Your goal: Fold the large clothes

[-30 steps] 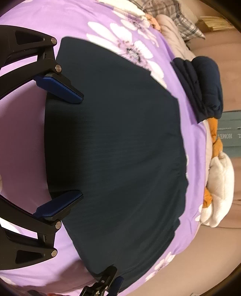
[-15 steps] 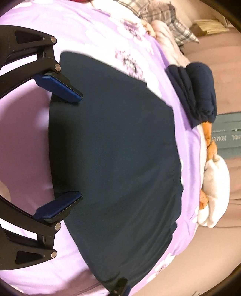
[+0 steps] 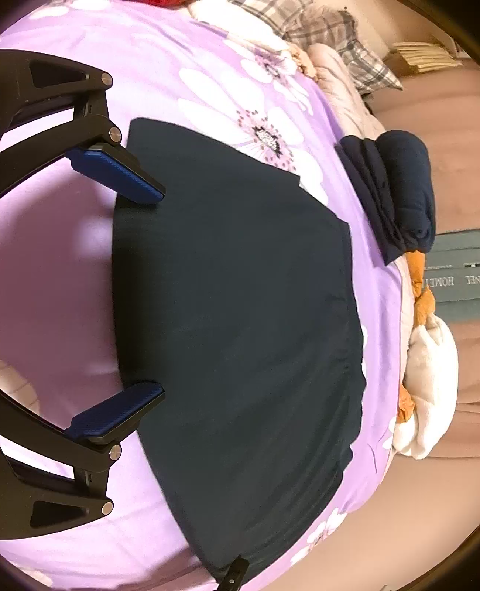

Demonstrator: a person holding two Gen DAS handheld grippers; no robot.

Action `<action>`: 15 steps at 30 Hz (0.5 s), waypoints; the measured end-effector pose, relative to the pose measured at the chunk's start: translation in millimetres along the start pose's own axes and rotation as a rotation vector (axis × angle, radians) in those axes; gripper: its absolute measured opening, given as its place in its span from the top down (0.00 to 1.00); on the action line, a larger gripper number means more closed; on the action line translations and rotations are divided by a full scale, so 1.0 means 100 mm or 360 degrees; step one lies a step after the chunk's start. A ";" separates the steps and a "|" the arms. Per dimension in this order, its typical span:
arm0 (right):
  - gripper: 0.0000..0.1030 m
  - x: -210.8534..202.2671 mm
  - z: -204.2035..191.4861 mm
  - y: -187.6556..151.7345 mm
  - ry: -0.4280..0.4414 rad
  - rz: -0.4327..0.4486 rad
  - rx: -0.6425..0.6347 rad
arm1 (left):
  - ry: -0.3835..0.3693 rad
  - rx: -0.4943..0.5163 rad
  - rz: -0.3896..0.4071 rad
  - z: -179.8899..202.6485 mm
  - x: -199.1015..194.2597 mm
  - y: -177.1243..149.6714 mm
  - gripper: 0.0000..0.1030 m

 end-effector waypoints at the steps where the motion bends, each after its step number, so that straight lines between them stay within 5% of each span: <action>1: 0.23 -0.04 -0.02 0.00 0.0002 0.0002 -0.0002 | -0.0005 -0.0006 0.0007 0.02 -0.06 0.01 0.06; 6: 0.23 -0.37 -0.19 0.07 0.0050 0.0016 0.0001 | -0.0035 -0.0037 0.0013 0.14 -0.41 0.11 0.05; 12: 0.01 -0.98 -0.54 0.26 0.0109 0.0071 -0.0087 | -0.0078 -0.0075 0.0034 0.28 -1.01 0.28 0.01; 15: 0.00 -1.27 -0.66 0.37 0.0124 0.0054 -0.0132 | -0.0183 -0.0132 0.0051 0.29 -1.35 0.37 0.01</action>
Point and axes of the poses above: each gripper's, at about its wrist camera, not at the fingertips, and x roughly the way its jaws point, z to its right, y to its top, the point moved 3 cm from there along x, roughly the way its jaws point, and after that the axes turned 10 degrees about -x, right-handed, at the moved point
